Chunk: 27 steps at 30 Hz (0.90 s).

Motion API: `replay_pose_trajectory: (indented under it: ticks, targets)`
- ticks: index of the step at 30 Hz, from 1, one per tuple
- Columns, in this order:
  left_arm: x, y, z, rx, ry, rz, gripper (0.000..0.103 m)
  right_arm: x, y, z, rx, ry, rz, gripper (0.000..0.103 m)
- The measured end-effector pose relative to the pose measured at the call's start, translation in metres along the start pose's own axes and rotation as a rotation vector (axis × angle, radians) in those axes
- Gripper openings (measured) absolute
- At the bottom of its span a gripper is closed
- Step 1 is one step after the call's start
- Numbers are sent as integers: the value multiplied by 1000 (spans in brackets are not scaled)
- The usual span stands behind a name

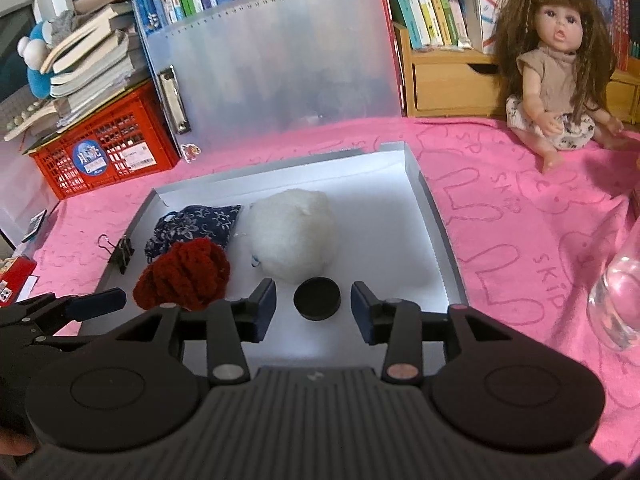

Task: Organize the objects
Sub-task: 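Carry the red toy into the box with the left tool while the right tool carries the lid in, then withdraw both tools from the box toward the remaining items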

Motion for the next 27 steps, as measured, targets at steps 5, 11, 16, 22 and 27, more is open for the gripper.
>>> replay_pose_trajectory:
  ticks: [5, 11, 16, 22, 27]
  targets:
    - [-5, -1, -17, -11, 33, 8, 78, -4, -4, -17, 9, 35, -30, 60]
    - [-13, -1, -40, -37, 70, 18, 78, -12, -9, -37, 23, 72, -57, 62]
    - [-23, -2, -56, -47, 91, 24, 78, -23, -14, -50, 29, 94, -85, 64]
    - [-38, 0, -72, -53, 119, 60, 73, -39, -18, -64, 22, 128, -123, 66]
    - [-53, 3, -82, -66, 132, 86, 71, -53, -21, -75, 27, 150, -152, 67]
Point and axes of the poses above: each gripper's, at about its wrist camera, not at the fingertips, and z roughly the way its jaws point, y to its right, x to its top, the point moved 8 cm from there along z, roughly the way its jaws point, and after that the axes turned 10 degrees about -y, right-handed, at the moved point
